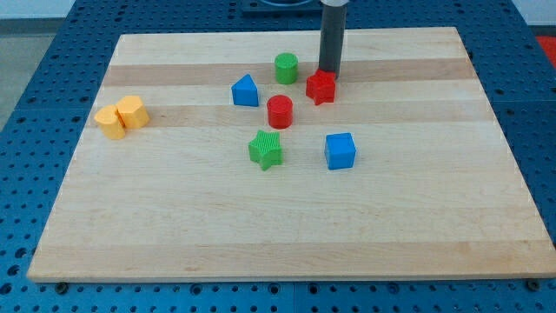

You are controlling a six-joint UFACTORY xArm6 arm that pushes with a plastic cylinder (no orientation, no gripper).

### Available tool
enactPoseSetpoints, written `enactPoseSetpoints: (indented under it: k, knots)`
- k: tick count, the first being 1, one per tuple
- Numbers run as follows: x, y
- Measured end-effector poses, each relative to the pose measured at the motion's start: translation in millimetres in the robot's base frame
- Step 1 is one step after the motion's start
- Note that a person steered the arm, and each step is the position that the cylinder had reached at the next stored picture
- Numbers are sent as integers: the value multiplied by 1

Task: Push the red star into the red circle

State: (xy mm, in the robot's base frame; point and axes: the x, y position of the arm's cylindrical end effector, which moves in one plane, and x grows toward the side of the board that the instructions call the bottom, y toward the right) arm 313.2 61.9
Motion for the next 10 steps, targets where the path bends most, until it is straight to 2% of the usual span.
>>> enactPoseSetpoints:
  k: [3, 5, 8, 10]
  knots:
    - [56, 3]
    - [69, 39]
    - [69, -24]
    - [70, -23]
